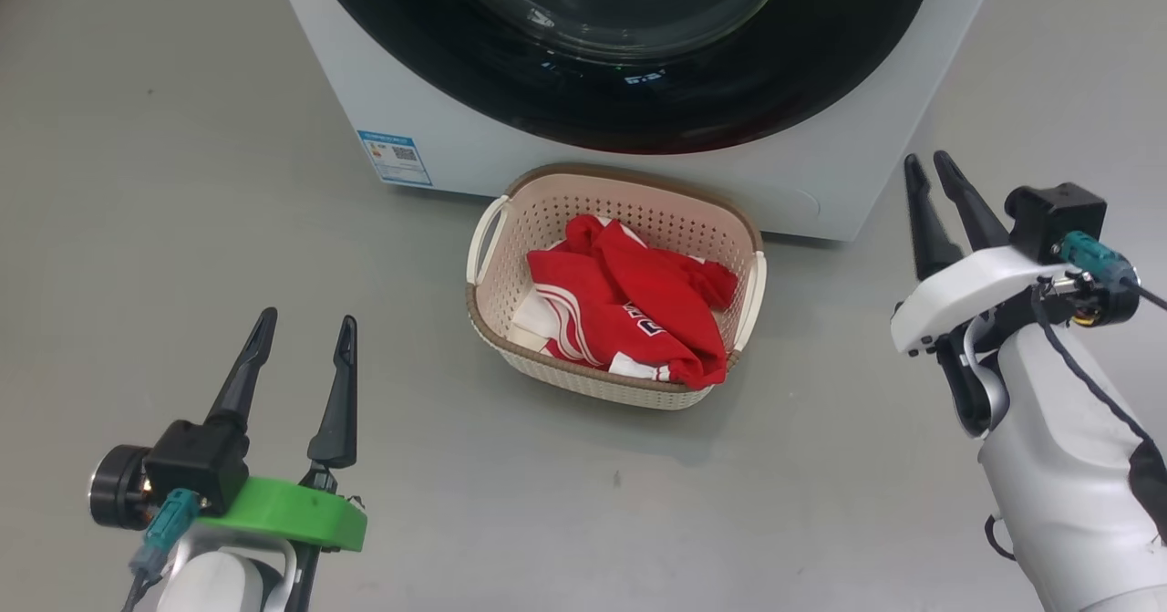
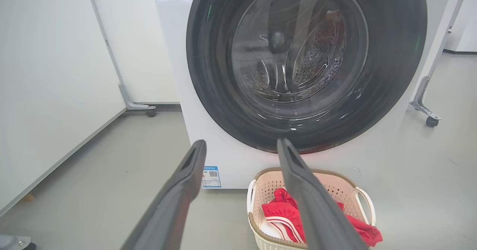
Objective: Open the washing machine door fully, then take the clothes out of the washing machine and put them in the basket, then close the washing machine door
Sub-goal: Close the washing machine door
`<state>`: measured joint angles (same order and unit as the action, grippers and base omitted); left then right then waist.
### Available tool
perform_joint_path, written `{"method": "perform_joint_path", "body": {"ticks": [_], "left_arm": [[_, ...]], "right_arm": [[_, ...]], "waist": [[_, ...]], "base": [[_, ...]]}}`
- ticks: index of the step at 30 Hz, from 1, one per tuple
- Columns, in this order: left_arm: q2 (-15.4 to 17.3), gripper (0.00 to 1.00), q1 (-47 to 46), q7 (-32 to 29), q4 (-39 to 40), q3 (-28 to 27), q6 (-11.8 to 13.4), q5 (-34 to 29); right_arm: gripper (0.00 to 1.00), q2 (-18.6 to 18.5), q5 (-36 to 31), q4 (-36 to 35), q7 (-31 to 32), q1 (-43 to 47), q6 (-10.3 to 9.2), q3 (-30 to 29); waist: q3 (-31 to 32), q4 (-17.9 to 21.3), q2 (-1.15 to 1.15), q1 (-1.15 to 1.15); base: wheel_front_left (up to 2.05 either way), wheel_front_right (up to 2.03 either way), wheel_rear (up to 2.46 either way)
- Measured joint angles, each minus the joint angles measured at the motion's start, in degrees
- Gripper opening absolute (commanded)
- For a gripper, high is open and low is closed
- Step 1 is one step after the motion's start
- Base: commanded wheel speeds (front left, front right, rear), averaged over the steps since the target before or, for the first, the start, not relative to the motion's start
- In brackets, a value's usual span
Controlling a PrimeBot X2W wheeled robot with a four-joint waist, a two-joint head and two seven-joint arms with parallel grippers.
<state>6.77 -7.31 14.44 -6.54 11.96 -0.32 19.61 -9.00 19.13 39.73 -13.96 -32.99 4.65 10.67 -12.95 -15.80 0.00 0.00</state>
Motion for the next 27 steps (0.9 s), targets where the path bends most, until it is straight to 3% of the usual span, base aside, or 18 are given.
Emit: {"method": "perform_joint_path", "body": {"ticks": [7, 27], "left_arm": [[1.5, 1.0, 1.8, 0.0, -0.7, 0.7, -0.1, -1.1], [2.0, 1.0, 7.7, -1.4, -0.3, 1.4, -0.3, -1.1]], "right_arm": [[1.0, 0.2, 0.0, -2.8, -0.3, 6.1, -0.35, -0.4], [1.0, 1.8, -1.7, -14.2, -0.3, 22.5, -4.54, -0.3]], "waist": [[3.2, 2.8, 0.0, 0.0], [11.0, 9.4, 0.0, 0.0]], "base": [[0.0, 0.0, 0.0], [0.0, 0.0, 0.0]]}}
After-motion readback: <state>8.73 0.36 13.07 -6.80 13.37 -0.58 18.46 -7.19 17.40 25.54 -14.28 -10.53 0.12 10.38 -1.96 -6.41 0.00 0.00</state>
